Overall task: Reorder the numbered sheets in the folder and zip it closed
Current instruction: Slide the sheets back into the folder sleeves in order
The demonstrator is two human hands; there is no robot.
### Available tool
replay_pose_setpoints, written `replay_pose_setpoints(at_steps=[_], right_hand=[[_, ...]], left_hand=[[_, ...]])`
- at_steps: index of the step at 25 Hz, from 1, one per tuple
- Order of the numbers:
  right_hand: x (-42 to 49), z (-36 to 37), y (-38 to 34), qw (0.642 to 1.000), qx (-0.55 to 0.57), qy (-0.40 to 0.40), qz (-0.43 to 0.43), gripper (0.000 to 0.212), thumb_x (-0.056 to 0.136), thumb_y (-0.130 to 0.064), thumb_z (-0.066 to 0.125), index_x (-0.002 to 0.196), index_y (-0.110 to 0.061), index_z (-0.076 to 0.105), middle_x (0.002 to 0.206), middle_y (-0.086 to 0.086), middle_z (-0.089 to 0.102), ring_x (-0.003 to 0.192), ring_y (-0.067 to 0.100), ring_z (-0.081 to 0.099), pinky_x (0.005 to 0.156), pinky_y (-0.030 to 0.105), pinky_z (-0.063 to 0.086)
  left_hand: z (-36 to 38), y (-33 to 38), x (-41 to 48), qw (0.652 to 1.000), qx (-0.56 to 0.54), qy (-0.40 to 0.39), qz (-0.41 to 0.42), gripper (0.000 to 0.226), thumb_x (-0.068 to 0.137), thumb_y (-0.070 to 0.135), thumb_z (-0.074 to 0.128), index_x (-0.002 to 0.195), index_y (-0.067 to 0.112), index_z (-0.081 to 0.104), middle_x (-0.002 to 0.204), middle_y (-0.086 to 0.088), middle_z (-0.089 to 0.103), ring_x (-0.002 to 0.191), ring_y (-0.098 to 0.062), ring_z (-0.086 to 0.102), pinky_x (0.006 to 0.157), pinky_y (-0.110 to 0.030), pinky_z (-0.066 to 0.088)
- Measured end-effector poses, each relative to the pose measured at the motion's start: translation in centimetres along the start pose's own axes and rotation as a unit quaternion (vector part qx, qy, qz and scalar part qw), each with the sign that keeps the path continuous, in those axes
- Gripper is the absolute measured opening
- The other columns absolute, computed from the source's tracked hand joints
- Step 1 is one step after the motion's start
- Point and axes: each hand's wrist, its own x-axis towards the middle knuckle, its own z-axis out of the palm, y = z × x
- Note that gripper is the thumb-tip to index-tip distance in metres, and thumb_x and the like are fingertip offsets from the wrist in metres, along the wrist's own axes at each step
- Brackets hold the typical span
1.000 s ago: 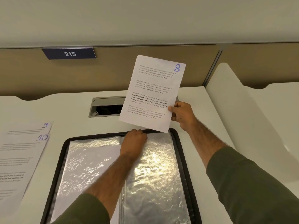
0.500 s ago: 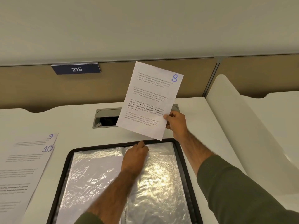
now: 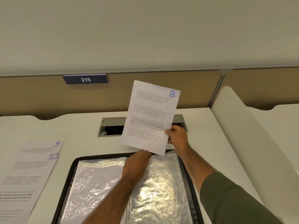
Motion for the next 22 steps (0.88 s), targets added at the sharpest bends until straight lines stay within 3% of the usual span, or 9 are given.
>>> replay_pose_setpoints(at_steps=[4,10,15,22], right_hand=[[0.2,-1.5,0.2,1.000,-0.014,-0.009,0.004,0.004,0.094,-0.001,0.065,0.095,0.001,0.068,0.103,0.013,0.075,0.094,0.029,0.073,0.074,0.043,0.063],[0.4,-3.5,-0.3,0.998,-0.021,-0.046,0.027,0.001,0.093,0.001,0.065,0.093,-0.001,0.065,0.103,0.016,0.074,0.089,0.031,0.073,0.069,0.040,0.062],[0.7,-4.4,-0.8,0.995,-0.058,-0.070,0.034,0.007,0.093,0.002,0.065,0.099,0.002,0.066,0.101,0.015,0.075,0.080,0.024,0.074,0.059,0.033,0.059],[0.8,-4.0,-1.3,0.990,-0.097,-0.095,0.028,0.005,0.094,0.001,0.064,0.099,0.001,0.065,0.100,0.012,0.074,0.078,0.020,0.074,0.058,0.030,0.059]], left_hand=[[-0.5,-0.3,0.0,1.000,-0.028,-0.005,-0.001,0.017,0.102,0.033,0.056,0.110,0.029,0.071,0.107,0.016,0.070,0.094,-0.002,0.062,0.080,-0.020,0.046],[-1.1,-0.9,0.4,0.998,-0.055,-0.016,-0.005,0.015,0.101,0.033,0.058,0.110,0.032,0.070,0.105,0.019,0.070,0.092,0.002,0.062,0.080,-0.017,0.048],[-1.8,-2.7,0.4,1.000,-0.010,-0.027,0.009,0.017,0.098,0.027,0.062,0.109,0.027,0.075,0.102,0.013,0.074,0.089,-0.001,0.063,0.087,-0.023,0.052],[-2.3,-3.5,1.4,0.999,0.029,-0.003,0.031,0.015,0.098,0.022,0.061,0.104,0.026,0.074,0.100,0.011,0.071,0.095,-0.011,0.055,0.088,-0.032,0.046]])
